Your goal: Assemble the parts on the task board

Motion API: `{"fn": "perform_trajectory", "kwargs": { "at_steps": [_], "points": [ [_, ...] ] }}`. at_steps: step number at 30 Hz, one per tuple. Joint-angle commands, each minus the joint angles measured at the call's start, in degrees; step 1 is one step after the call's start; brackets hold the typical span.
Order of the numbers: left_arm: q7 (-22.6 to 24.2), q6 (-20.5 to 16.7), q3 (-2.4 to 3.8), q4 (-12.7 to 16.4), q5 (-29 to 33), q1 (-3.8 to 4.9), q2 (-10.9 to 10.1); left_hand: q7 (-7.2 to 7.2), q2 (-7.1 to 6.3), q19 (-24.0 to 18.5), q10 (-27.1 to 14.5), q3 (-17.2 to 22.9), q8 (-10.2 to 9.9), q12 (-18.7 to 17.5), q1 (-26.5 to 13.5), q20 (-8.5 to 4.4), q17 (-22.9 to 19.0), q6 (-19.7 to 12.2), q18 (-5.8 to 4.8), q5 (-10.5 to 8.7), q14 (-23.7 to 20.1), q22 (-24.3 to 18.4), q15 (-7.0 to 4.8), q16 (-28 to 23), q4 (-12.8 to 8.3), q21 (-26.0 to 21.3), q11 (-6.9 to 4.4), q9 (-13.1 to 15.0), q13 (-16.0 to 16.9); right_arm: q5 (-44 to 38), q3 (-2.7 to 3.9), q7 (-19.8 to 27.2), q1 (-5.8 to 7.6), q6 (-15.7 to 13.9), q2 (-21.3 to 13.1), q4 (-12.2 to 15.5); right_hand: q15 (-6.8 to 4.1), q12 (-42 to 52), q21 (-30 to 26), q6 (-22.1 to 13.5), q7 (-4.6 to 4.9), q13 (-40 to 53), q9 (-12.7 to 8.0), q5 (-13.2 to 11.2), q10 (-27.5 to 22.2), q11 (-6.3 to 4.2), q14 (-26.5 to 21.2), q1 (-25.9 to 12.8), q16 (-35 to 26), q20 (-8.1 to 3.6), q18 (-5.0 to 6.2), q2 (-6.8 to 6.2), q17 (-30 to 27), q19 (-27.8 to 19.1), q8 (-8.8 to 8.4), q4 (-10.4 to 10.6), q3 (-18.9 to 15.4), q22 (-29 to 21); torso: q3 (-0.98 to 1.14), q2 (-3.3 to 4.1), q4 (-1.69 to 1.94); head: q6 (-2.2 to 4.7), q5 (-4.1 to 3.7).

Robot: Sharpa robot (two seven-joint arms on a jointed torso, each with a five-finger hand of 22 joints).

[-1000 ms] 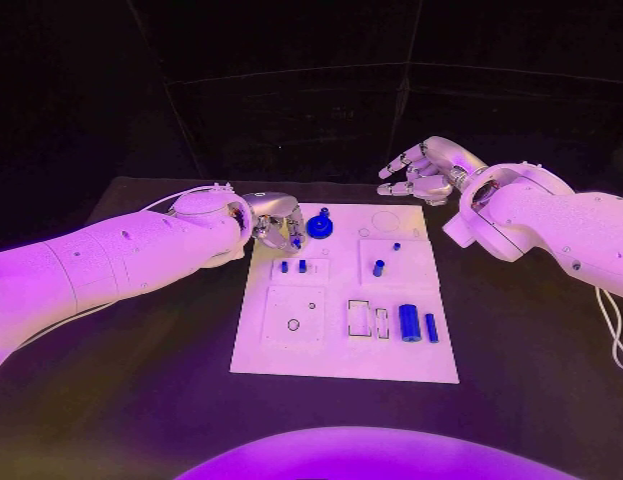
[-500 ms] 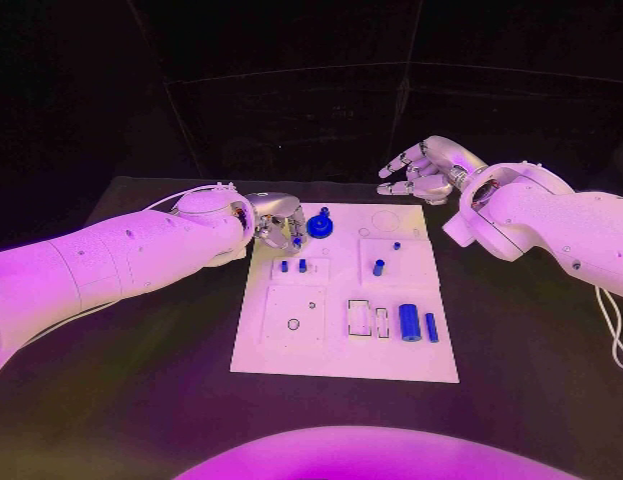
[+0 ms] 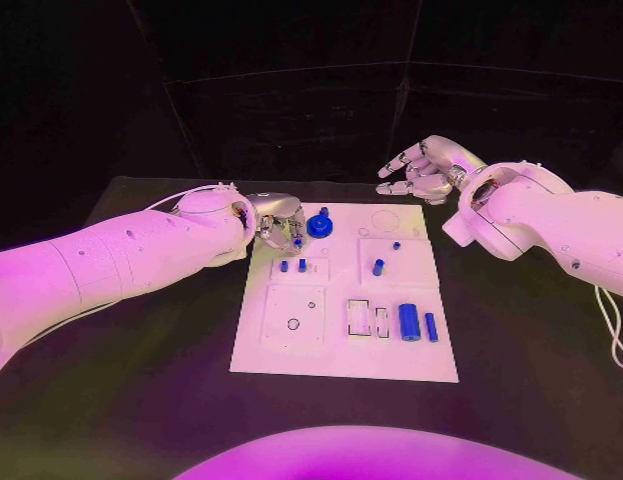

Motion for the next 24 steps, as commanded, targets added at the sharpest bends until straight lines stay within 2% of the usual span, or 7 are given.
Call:
{"fn": "perform_trajectory", "kwargs": {
  "at_steps": [1,7,24],
  "points": [
    [0.0,0.1,0.06,0.1,0.2,0.07,0.0,-0.09,-0.15,0.1,0.5,0.4,0.1,0.2,-0.5,0.04,0.0,0.5,-0.89,-0.22,0.9,0.1,-0.42,0.2,0.1,0.3,0.03,0.1,0.1,-0.1,0.04,0.5,0.10,0.2,0.1,0.0,-0.43,-0.2,-0.2,-0.4,-0.06,0.1,-0.1,0.4,-0.1,-0.09,3.5,-0.2,-0.3,-0.33,1.11,0.52,2.6,-0.1,0.31,0.2,-0.1,0.0,-0.02,0.00,0.01,-0.01,0.01],
    [-0.3,0.4,0.06,0.0,0.2,0.06,0.0,-0.07,-0.36,0.1,0.4,0.4,0.0,0.0,-0.7,-0.01,-0.1,0.3,-0.90,-0.24,0.9,0.1,-0.44,0.2,0.0,0.3,0.07,0.0,0.1,-0.1,0.04,0.4,0.10,0.2,0.0,0.0,-0.43,-0.2,-0.2,-0.4,-0.06,0.1,-0.1,0.4,-0.1,-0.09,3.5,-0.2,-0.3,-0.33,1.11,0.52,2.6,-0.1,0.31,0.2,-0.1,0.0,0.00,0.01,-0.02,-0.02,0.03],
    [-0.7,1.4,0.06,-0.1,0.4,0.06,0.0,0.77,-1.51,-0.3,-2.1,0.4,-1.8,-1.8,-2.3,0.48,-0.9,-1.9,-0.91,-0.31,0.6,0.2,0.32,0.0,0.1,0.0,1.07,-0.7,-0.1,-0.1,0.04,0.4,0.10,0.2,0.0,0.0,-0.43,-0.2,-0.2,-0.4,-0.06,0.1,-0.1,0.4,-0.1,-0.09,3.5,-0.2,-0.3,-0.33,1.11,0.52,2.6,-0.1,0.31,0.2,-0.1,0.0,0.02,-0.01,0.02,-0.23,-0.08]
  ]
}}
